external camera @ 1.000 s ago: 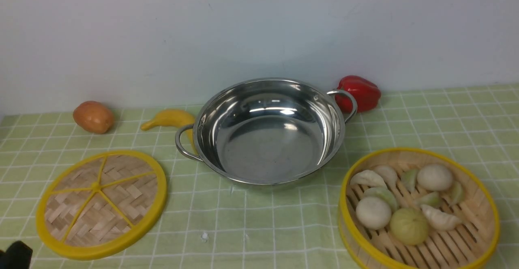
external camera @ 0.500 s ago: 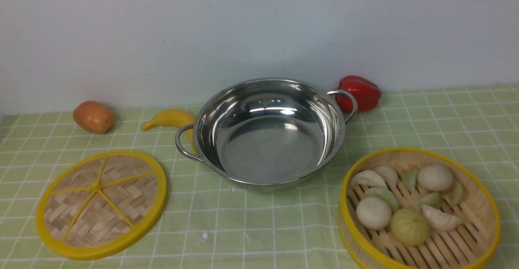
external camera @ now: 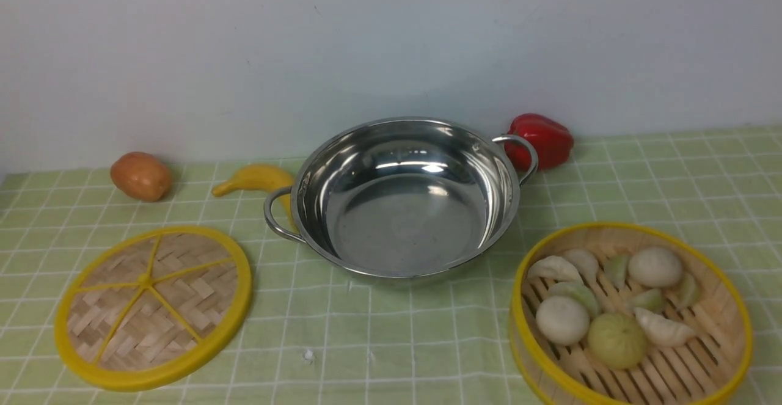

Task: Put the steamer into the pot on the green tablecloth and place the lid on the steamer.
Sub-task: 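Reach for and grasp the rim of the bamboo steamer holding the buns with the right gripper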

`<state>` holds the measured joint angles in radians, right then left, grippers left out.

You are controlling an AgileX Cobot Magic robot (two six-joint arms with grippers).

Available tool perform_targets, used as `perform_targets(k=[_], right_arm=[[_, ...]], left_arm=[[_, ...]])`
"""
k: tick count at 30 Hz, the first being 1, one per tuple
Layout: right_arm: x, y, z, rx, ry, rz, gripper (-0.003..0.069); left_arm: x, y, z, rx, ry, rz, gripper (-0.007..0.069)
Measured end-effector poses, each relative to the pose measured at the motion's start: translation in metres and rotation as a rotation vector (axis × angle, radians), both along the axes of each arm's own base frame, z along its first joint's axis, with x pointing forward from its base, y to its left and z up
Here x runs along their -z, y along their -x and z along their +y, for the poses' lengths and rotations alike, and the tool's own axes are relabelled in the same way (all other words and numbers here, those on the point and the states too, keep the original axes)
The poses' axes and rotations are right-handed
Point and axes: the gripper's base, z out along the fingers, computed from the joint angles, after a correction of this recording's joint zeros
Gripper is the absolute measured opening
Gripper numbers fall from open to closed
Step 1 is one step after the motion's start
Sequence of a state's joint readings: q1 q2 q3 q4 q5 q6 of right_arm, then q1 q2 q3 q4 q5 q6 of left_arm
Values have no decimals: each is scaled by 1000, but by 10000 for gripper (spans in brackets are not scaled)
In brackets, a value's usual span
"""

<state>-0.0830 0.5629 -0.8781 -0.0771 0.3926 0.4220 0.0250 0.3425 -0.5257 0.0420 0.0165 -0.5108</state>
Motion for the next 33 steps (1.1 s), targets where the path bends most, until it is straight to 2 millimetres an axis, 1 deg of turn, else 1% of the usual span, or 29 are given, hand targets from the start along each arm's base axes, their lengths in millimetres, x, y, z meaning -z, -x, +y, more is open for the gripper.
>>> perform_targets(k=[1,2,3,4,6,7,8,9,10,12,13,14,16,18,19,20,21,22,24,25,28,29,30,33], right_arm=[[9,-19,-3,20,-11,244,240],[16,-33,-5,27,-8,396,240],[27,-48,-7,25,-2,552,240],[40,-59,-8,14,9,691,240],[66,-77,-7,-39,32,922,240],[79,-86,-5,-76,36,1014,240],[88,-93,-4,-101,35,1064,240],[101,-103,-1,-157,28,1125,240],[105,-106,-1,-165,25,1138,240],[125,-124,4,-244,-1,1186,240],[131,-130,6,-269,-8,1187,240],[134,-134,6,-278,-13,1188,240],[149,-146,6,-293,-14,1216,240],[160,-154,5,-297,-16,1244,240],[161,-154,5,-297,-16,1248,240],[169,-161,5,-298,-17,1267,240],[176,-166,4,-297,-18,1279,240],[177,-167,4,-297,-19,1280,240],[191,-177,4,-297,-18,1301,240],[191,-177,4,-295,-18,1298,240],[205,-186,7,-301,-8,1325,240],[206,-187,7,-301,-7,1327,240],[214,-191,6,-299,-10,1340,240],[225,-196,6,-297,-5,1365,240]], left_arm=[[7,-15,2,-18,-27,190,243],[14,-25,3,-29,-39,324,243],[22,-33,4,-39,-47,455,243],[32,-41,5,-46,-51,582,243],[52,-54,7,-51,-69,821,243],[61,-57,8,-50,-80,908,243],[70,-62,8,-46,-96,1008,243],[78,-66,8,-36,-128,1095,243],[81,-67,9,-33,-134,1126,243],[97,-78,9,5,-214,1267,243],[102,-82,9,20,-238,1303,243],[105,-85,9,30,-255,1325,243],[112,-91,9,52,-278,1373,243],[118,-95,9,67,-280,1408,243],[119,-96,9,69,-277,1414,243],[122,-98,8,74,-273,1432,243],[124,-99,8,77,-273,1441,243],[124,-99,8,77,-272,1442,243],[125,-102,8,78,-274,1435,243],[125,-102,8,78,-274,1435,243],[125,-102,8,81,-280,1431,243],[125,-102,8,81,-280,1431,243],[125,-102,8,81,-281,1431,243],[124,-102,8,82,-282,1429,243]])
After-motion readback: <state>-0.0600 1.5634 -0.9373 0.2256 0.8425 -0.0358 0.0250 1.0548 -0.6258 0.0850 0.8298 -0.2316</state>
